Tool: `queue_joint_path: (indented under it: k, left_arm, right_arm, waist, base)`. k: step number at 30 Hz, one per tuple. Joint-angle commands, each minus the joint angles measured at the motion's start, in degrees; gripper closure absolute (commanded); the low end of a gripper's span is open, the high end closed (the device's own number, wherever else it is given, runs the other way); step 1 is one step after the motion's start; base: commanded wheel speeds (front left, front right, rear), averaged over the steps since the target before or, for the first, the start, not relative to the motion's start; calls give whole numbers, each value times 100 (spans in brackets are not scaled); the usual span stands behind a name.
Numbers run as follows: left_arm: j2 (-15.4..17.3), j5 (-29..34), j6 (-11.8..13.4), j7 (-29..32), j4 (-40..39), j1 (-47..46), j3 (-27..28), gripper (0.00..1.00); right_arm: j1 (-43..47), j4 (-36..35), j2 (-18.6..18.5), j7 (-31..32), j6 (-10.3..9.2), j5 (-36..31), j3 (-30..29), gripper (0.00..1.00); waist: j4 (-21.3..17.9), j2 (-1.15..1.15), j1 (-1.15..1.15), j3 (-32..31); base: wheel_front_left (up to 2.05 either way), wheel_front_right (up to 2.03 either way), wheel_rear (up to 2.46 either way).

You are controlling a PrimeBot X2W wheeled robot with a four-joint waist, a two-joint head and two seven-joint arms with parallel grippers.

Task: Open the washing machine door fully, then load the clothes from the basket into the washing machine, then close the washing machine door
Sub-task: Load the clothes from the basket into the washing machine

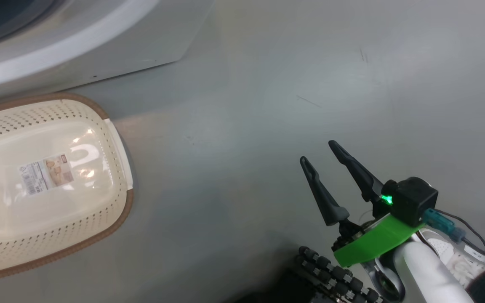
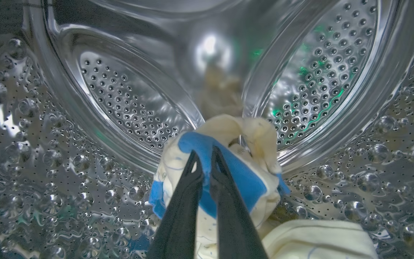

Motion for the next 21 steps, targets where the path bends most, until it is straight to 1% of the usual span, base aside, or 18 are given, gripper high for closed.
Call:
queue_joint_path:
  k: [1, 4, 7, 11, 12, 13, 15, 16, 17, 18, 20, 21]
  left_arm:
    - [276, 47, -5, -95, -269, -287, -16, 100]
    - [366, 101, -11, -137, -366, -309, -70, 100]
    - [435, 186, -63, -98, -144, -262, -195, 100]
    - [412, 148, -82, 81, 107, -343, -221, 100]
    - [393, 135, -98, 103, 141, -362, -228, 98]
    - [376, 114, -96, 157, 183, -382, -224, 89]
    - [344, 99, -120, 247, 245, -415, -247, 81]
    - [325, 80, -137, 325, 280, -428, -249, 71]
    - [308, 83, -168, 402, 309, -436, -275, 60]
    - [308, 83, -168, 402, 309, -436, -275, 60]
    - [271, 30, -169, 599, 369, -450, -261, 0]
    - [247, -2, -186, 715, 395, -446, -253, 0]
  right_arm:
    - [143, -158, -47, -37, -16, 47, 92, 0]
    - [114, -155, -32, -37, -16, 68, 111, 0]
    - [105, -132, -15, -37, -16, 91, 130, 0]
    - [124, -117, 3, -37, -16, 104, 133, 0]
    - [127, -115, 7, -37, -16, 105, 128, 0]
    - [128, -110, 10, -37, -16, 106, 123, 0]
    - [126, -98, 18, -37, -16, 108, 119, 0]
    - [122, -94, 21, -37, -16, 109, 117, 0]
    - [118, -92, 24, -37, -16, 109, 111, 0]
    - [118, -92, 24, -37, -16, 109, 111, 0]
    - [110, -92, 30, -37, -16, 106, 107, 0]
    - [109, -92, 32, -37, -16, 105, 105, 0]
  waist:
    - [-72, 0, 0, 103]
    - [-151, 0, 0, 194]
    - [-221, 0, 0, 210]
    - [-257, 0, 0, 224]
    - [-256, 0, 0, 223]
    - [-254, 0, 0, 220]
    - [-246, 0, 0, 210]
    - [-241, 0, 0, 201]
    - [-233, 0, 0, 194]
    - [-233, 0, 0, 194]
    - [-214, 0, 0, 182]
    - [-199, 0, 0, 174]
  base:
    - [0, 0, 0]
    - [0, 0, 0]
    - [0, 0, 0]
    - [0, 0, 0]
    - [0, 0, 0]
    - [0, 0, 0]
    - [0, 0, 0]
    - [0, 0, 0]
    - [0, 0, 0]
    - [0, 0, 0]
    - [0, 0, 0]
    - [0, 0, 0]
